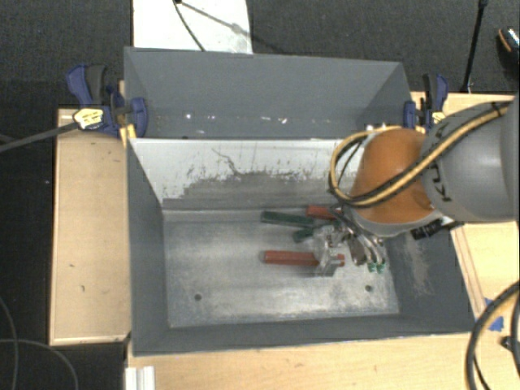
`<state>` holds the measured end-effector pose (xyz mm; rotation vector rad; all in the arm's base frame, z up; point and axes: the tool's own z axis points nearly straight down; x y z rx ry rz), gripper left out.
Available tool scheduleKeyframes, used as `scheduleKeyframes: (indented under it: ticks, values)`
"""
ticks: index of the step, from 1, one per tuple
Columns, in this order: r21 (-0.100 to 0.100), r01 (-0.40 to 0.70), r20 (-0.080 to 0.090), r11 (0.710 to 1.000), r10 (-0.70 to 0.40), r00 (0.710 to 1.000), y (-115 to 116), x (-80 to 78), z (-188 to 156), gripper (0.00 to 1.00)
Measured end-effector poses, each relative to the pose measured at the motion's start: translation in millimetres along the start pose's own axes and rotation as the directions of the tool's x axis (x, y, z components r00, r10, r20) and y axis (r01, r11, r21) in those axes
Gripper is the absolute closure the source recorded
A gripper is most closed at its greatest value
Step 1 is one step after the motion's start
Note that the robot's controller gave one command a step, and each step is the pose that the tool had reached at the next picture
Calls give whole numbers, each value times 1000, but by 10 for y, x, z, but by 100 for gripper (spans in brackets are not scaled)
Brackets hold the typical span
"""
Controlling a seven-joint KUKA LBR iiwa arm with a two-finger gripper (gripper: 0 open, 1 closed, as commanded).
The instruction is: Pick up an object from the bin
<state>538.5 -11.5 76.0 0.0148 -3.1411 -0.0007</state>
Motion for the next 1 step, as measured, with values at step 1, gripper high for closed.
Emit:
scheduleKeyframes:
  ticks: [1]
  values:
    - [1, 284, 10, 959, -284, 959, 582, -199, -1340, 100]
